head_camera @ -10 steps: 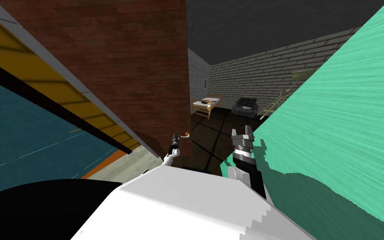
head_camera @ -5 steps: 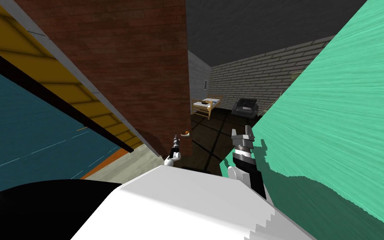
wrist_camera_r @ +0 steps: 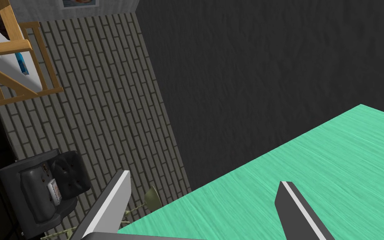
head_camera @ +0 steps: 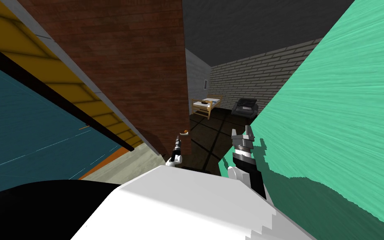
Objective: Push the door open
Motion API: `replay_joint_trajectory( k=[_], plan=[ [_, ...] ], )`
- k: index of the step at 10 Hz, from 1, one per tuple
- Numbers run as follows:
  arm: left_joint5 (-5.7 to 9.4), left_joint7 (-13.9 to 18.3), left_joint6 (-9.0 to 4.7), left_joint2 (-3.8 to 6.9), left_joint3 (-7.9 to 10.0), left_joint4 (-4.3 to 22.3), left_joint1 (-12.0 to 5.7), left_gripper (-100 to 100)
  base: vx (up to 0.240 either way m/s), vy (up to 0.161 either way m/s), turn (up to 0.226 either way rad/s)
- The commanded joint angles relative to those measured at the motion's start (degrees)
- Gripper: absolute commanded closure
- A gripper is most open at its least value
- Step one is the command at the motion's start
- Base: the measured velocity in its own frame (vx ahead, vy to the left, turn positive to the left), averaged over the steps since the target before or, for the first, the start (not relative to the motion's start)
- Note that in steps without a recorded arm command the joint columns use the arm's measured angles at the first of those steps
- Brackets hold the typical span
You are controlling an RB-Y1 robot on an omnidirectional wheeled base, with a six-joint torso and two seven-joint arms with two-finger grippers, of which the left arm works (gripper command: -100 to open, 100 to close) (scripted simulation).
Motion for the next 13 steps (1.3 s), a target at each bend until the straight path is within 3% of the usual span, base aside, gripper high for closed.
replay_joint_trajectory(
  k=[1,3,4,5,8,10,12,13],
  plan=[
    [-1.36,-1.40,-1.83,-0.69,-0.35,0.99,0.10,-100,-0.017,-0.075,0.001],
    [-2.88,-2.92,-3.53,-1.68,-0.75,1.55,0.50,-100,-0.031,-0.102,-0.005],
    [-2.34,-2.26,-2.96,-1.28,-0.60,1.61,0.25,-100,-0.017,-0.059,0.005],
    [-2.41,-2.48,-3.23,0.11,-0.58,1.74,0.21,-100,0.023,0.070,0.023],
    [-2.32,-2.79,-3.31,2.07,-0.33,1.94,-0.01,-100,0.132,0.117,-0.005],
    [-2.28,-2.93,-3.35,1.23,-0.22,2.03,-0.11,-100,0.200,0.008,-0.015],
    [-2.24,-3.09,-3.40,-1.32,-0.10,2.14,-0.23,-100,0.167,-0.093,-0.023],
    [-2.27,-3.15,-2.72,-0.43,-0.15,1.01,0.24,-100,0.080,-0.062,0.002]
  ],
)
